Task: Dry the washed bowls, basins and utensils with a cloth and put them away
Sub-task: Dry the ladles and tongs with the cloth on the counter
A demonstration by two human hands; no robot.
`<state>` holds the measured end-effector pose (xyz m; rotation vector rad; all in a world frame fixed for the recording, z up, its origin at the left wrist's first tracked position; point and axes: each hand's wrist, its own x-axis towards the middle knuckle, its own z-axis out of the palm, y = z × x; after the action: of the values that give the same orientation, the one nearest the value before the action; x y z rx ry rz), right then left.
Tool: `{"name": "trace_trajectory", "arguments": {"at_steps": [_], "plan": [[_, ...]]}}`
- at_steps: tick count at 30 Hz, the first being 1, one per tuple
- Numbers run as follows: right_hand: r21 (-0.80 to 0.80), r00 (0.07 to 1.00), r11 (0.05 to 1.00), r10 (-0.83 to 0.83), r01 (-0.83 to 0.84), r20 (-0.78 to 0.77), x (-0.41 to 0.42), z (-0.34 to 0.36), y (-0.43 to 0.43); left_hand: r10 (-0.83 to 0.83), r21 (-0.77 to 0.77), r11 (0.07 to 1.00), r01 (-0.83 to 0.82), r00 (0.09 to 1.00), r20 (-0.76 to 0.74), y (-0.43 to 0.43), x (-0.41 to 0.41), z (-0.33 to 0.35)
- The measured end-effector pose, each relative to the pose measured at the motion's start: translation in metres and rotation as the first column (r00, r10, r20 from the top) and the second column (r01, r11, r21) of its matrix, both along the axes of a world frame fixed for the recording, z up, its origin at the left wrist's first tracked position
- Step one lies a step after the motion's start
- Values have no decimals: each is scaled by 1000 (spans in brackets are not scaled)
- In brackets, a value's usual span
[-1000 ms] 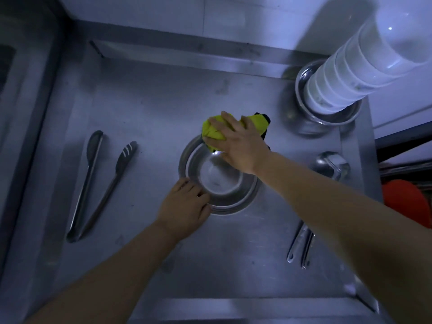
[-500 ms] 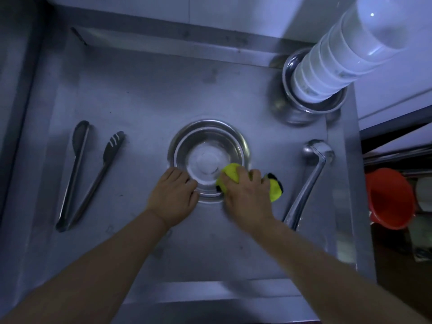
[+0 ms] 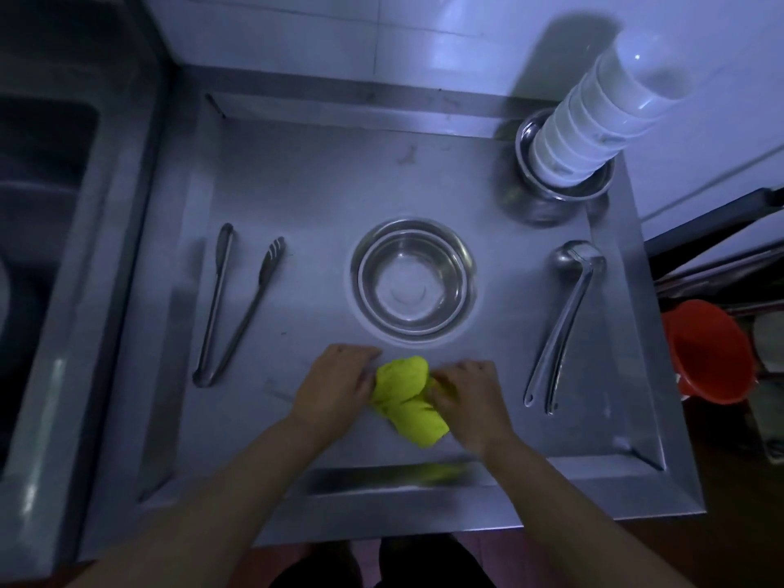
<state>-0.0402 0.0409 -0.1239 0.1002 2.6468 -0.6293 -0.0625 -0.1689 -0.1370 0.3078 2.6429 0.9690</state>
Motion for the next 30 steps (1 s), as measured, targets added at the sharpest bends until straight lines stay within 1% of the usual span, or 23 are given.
{"name": "trace_trajectory", "arguments": {"at_steps": [1, 2, 3, 4, 5, 7, 9, 11, 12, 13, 14, 15, 16, 18, 21, 22, 24, 25, 26, 27, 28, 29, 30], "plan": [[29, 999, 999, 42, -42, -13, 3, 2, -3, -14, 92, 996, 2, 991, 134, 2, 1, 9], [-15, 999, 1000, 6, -7, -44, 7, 6, -3, -39, 192, 981, -9, 969, 242, 5, 4, 16], [-100, 993, 992, -85, 77, -77, 11, 15, -5, -70, 269, 963, -12, 953, 295, 5, 8, 20], [-182, 980, 971, -172, 152, -102, 16, 21, -3, -103, 299, 954, 12, 951, 290, 5, 12, 22], [-252, 960, 941, -258, 225, -106, 18, 32, -4, -127, 279, 959, 51, 957, 260, 4, 16, 23], [-406, 924, 848, -382, 341, -22, 18, 47, -2, -134, 201, 975, 98, 975, 176, -3, 23, 20], [-502, 916, 787, -401, 358, 25, 14, 65, -2, -55, 174, 984, 31, 989, 139, -10, 24, 27], [-497, 932, 818, -359, 291, -45, 9, 85, 0, 38, 172, 984, -53, 995, 93, -13, 20, 46], [-476, 939, 846, -327, 240, -106, 5, 95, 1, 46, 130, 990, -49, 999, 26, -14, 16, 58], [-458, 937, 869, -298, 187, -182, 2, 105, 2, 22, 30, 999, -20, 996, -87, -16, 11, 71], [-442, 926, 886, -275, 140, -257, -1, 116, 2, -18, -90, 996, -2, 975, -222, -19, 6, 83], [-426, 908, 898, -263, 107, -327, -5, 127, 1, -44, -162, 987, -11, 943, -329, -20, 0, 96], [-425, 887, 901, -260, 81, -382, -9, 137, -1, -40, -163, 986, -29, 914, -404, -21, -4, 107], [-460, 849, 887, -278, 47, -449, -13, 150, -6, 51, -39, 996, -79, 877, -477, -22, -11, 120], [-500, 830, 865, -297, 25, -473, -7, 149, -16, 184, 182, 976, -117, 894, -410, -29, -7, 123], [-487, 835, 873, -272, 6, -477, -2, 145, -20, 186, 188, 975, -121, 904, -385, -35, -1, 120], [-410, 909, 910, -122, -58, -399, 12, 125, -25, 96, 61, 995, -83, 960, -264, -50, 15, 108], [-352, 957, 928, 18, -124, -289, 20, 112, -27, 45, -22, 999, -49, 987, -154, -59, 24, 103], [-309, 973, 928, 161, -206, -165, 29, 99, -31, 19, -94, 995, -22, 999, -35, -69, 33, 95], [-291, 958, 913, 270, -286, -94, 37, 86, -36, 29, -135, 991, -21, 998, 54, -80, 41, 86], [-272, 931, 890, 346, -365, -115, 43, 70, -41, 73, -168, 984, -55, 992, 106, -90, 47, 80], [-204, 889, 871, 409, -448, -206, 47, 50, -47, 131, -195, 975, -106, 985, 116, -99, 51, 75], [-85, 831, 851, 478, -519, -285, 48, 29, -56, 182, -216, 964, -158, 978, 98, -108, 55, 70]]}}
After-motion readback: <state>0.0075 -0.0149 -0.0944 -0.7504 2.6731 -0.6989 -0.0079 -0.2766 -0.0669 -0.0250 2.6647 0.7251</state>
